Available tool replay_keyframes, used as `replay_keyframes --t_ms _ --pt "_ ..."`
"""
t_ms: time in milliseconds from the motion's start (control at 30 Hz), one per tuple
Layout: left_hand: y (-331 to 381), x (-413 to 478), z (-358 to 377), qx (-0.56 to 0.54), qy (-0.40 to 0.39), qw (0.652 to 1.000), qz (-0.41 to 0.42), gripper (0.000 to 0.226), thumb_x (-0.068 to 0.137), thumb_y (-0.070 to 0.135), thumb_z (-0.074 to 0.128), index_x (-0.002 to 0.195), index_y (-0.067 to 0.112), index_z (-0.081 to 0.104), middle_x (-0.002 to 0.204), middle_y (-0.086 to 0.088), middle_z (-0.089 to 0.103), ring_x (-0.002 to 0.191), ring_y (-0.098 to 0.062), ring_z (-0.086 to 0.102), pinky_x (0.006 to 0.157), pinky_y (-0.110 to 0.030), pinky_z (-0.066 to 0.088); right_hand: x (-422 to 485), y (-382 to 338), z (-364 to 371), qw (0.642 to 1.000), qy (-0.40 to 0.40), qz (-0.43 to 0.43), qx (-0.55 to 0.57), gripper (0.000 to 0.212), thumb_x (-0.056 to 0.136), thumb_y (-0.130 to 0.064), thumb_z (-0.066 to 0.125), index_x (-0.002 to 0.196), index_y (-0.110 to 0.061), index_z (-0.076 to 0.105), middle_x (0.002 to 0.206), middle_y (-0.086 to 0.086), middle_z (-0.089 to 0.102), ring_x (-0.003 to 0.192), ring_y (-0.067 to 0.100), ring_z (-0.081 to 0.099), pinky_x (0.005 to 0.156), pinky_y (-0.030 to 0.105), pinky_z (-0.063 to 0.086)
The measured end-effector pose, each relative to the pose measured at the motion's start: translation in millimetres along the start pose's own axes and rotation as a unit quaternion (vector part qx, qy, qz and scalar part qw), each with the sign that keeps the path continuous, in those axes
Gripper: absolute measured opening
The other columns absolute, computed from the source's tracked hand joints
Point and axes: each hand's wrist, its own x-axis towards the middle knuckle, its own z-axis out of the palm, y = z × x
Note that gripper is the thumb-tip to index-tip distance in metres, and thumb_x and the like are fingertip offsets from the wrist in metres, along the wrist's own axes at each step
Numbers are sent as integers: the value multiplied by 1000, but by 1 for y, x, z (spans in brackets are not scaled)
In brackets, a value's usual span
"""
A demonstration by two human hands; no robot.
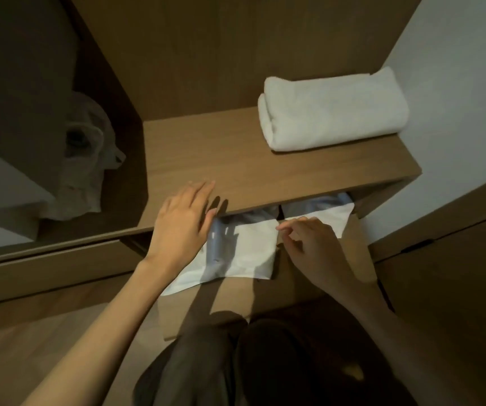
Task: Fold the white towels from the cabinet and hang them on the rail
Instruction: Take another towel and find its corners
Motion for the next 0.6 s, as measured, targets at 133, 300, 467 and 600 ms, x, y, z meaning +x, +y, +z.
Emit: replay_keyframes --t_ms 133,300,467,600 --pt "-39 -1 86 33 19 999 -9 52 100 37 41 149 23 32 156 0 30 146 -22 22 119 -47 13 9 48 100 999 -36 -20 -2 44 90 -49 37 103 -25 70 96 -7 69 88 11 60 75 31 47" --pt "-65 -2 148 68 90 993 -14 48 104 34 35 150 24 31 155 0 33 145 -23 26 119 -46 13 14 93 212 996 -72 -41 -24 35 86 -47 52 99 -22 72 102 -4 71 92 18 63 75 27 47" --pt "-71 -1 166 74 174 982 0 45 103 29 40 147 22 37 151 0 40 141 -21 33 116 -38 17 25 104 277 970 -218 12 -106 46 86 -53 62 124 -29 52 130 -5 47 116 17 44 92 32 37" --pt "-68 -5 171 64 199 978 1 45 102 28 42 147 22 38 151 0 41 141 -20 33 116 -36 15 28 106 305 945 -240 -1 -221 51 86 -49 63 126 -26 40 130 1 40 117 23 40 96 39 40"
